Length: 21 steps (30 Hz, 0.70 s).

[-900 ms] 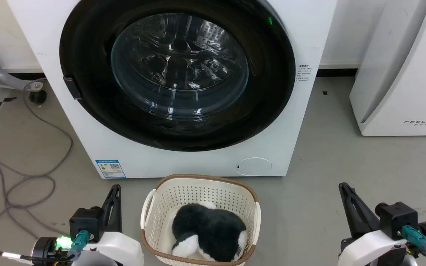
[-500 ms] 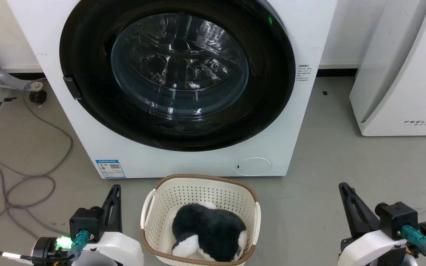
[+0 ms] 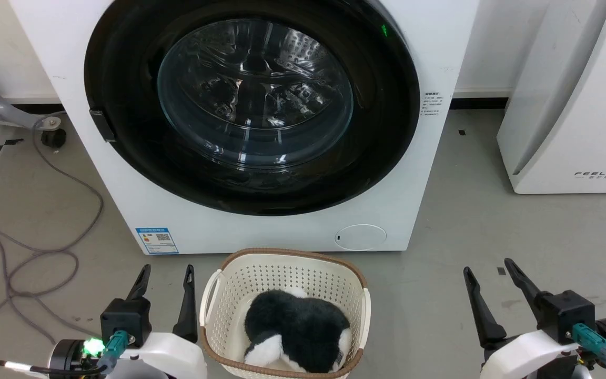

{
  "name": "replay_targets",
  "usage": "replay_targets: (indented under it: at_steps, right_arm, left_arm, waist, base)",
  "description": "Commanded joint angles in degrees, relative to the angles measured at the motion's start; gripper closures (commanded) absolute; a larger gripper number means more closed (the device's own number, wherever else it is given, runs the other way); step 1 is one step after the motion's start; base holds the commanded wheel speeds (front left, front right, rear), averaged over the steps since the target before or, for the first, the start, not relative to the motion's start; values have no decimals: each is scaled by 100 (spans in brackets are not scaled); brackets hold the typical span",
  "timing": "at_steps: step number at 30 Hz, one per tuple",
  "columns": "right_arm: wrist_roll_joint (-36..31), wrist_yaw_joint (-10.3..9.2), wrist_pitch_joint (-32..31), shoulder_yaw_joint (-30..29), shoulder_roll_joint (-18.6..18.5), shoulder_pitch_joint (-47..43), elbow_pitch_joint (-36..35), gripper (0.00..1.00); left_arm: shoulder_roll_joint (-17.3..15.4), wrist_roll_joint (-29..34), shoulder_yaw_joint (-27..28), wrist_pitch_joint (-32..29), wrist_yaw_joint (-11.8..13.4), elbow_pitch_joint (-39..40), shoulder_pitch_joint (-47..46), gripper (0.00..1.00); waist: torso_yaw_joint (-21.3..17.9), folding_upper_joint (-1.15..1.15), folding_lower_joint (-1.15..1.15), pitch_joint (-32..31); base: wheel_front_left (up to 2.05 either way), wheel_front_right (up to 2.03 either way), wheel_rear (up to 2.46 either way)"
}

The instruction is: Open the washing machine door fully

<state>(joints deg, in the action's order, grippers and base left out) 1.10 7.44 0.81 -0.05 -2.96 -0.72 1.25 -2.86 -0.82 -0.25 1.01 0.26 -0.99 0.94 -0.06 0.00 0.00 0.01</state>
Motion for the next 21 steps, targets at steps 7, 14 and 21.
replay_targets:
  at_steps: [7, 14, 21]
  right_arm:
    - [128, 1, 153, -16, 1, -7, 88, 100]
    - [430, 1, 237, -36, 2, 28, 123, 100]
    - [1402, 1, 308, -72, 2, 129, 190, 100]
  left_arm:
    - [0, -130, -45, 132, -34, -71, -41, 0]
    - [0, -210, -74, 216, -47, -103, -55, 0]
    - [0, -335, -91, 287, -60, -125, -89, 0]
  waist:
    - [-5, 0, 0, -3]
    - [1, 0, 0, -4]
    - [21, 0, 0, 14]
  base:
    - [0, 0, 0]
    - [0, 0, 0]
    - [0, 0, 0]
